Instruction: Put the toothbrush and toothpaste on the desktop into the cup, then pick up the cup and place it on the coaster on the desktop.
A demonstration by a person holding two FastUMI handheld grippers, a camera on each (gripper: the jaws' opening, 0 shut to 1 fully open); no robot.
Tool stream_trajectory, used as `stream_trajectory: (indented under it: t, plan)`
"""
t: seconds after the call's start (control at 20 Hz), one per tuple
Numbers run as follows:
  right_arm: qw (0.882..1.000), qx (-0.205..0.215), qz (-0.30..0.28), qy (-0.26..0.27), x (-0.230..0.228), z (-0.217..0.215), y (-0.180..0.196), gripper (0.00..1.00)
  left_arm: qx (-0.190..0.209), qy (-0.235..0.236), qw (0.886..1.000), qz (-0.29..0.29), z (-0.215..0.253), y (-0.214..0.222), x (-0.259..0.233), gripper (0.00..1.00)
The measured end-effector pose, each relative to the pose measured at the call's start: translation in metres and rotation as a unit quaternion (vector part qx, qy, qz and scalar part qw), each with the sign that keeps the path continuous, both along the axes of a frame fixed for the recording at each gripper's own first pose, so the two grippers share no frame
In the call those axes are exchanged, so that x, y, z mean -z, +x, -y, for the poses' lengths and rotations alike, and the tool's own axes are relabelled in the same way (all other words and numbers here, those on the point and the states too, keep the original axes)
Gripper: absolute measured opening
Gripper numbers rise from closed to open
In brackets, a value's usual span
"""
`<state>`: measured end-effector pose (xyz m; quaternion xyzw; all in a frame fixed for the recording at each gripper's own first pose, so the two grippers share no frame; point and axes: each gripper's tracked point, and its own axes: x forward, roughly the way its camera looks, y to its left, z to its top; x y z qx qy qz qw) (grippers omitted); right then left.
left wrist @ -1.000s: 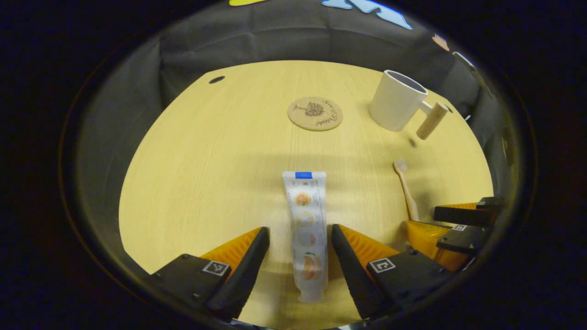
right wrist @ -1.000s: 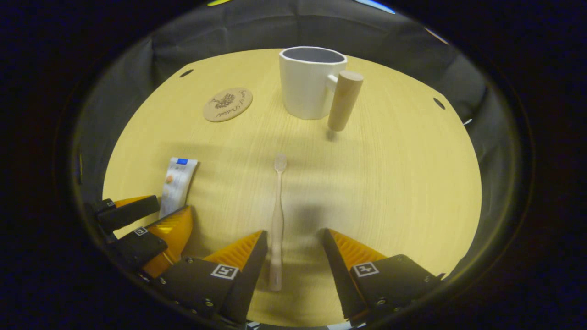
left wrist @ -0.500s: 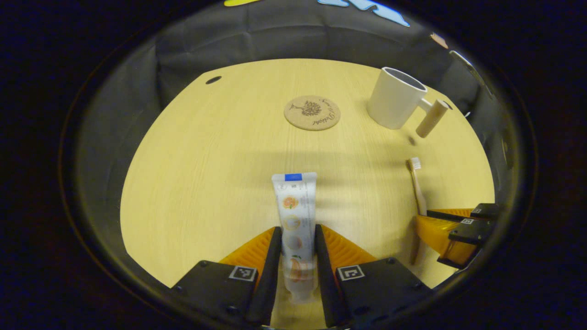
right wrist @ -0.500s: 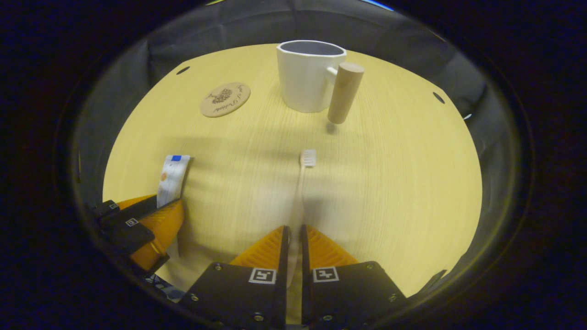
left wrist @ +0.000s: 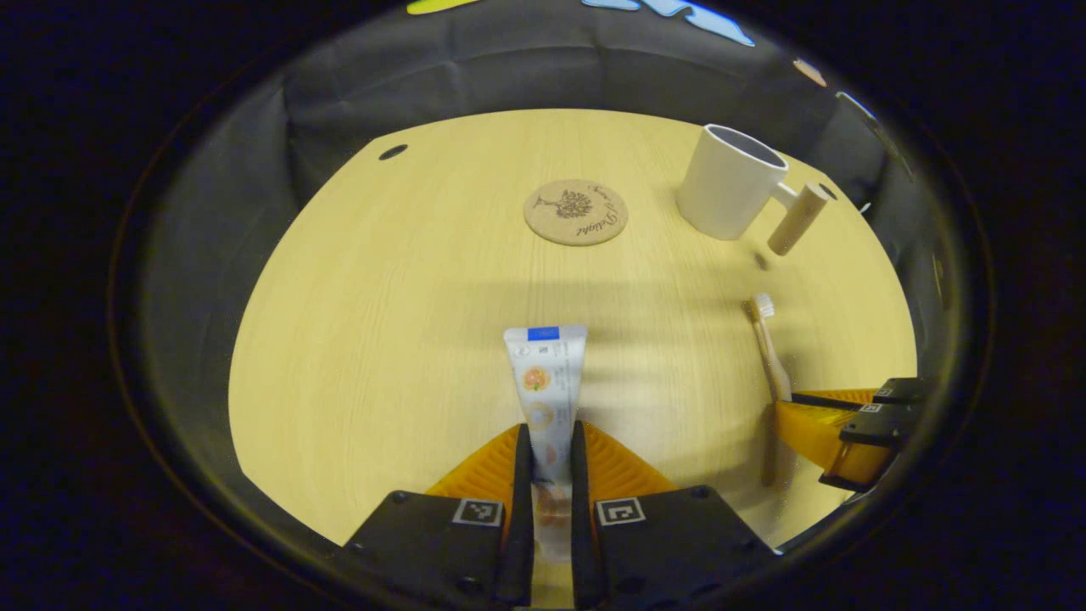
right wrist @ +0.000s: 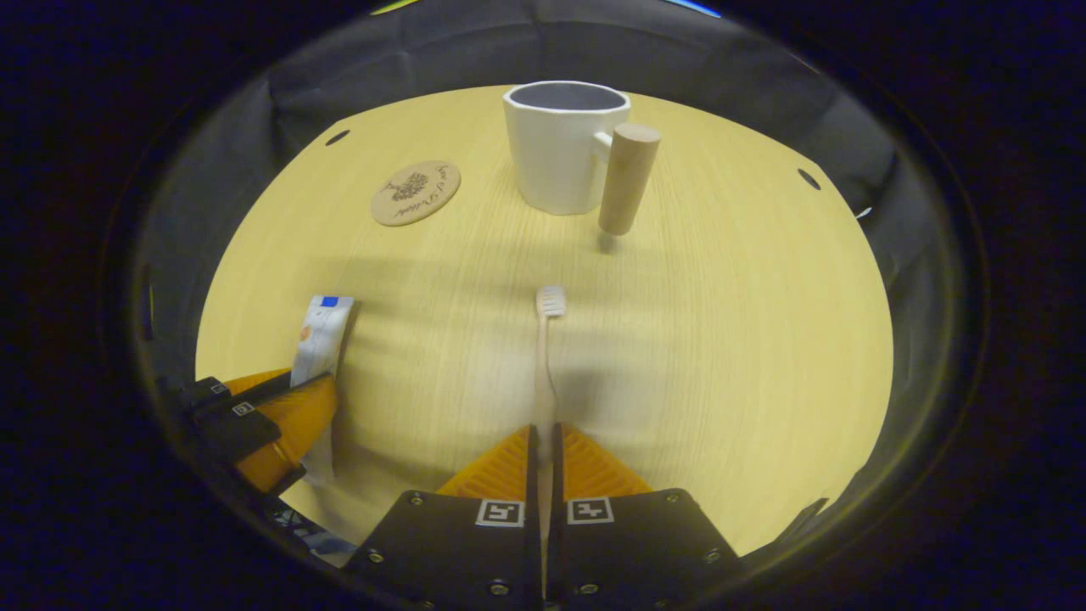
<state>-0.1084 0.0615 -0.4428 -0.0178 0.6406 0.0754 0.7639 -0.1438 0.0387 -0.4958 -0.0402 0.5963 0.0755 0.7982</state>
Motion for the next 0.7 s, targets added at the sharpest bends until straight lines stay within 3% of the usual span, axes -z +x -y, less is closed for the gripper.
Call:
stream_trajectory:
  t: [0.05,0.1,0.35,0.7]
  plan:
    - [1.000,0.000,0.002,0.003,-0.002,-0.001,0.000,0.04,0.000,0.000,1.000,0.002,0.000,0.001,0.000,0.31]
    - [1.000,-0.001,0.005,0.007,-0.006,-0.002,0.001,0.04,-0.001,0.000,1.000,0.001,-0.001,0.000,0.001,0.26]
    - [0.999,-0.009,0.046,0.028,-0.039,-0.008,0.014,0.04,-0.007,-0.001,1.000,0.014,-0.007,0.005,-0.008,0.26]
    - [0.992,0.018,0.107,0.061,-0.093,-0.011,0.065,0.04,-0.016,-0.007,0.999,0.035,-0.012,0.020,-0.027,0.26]
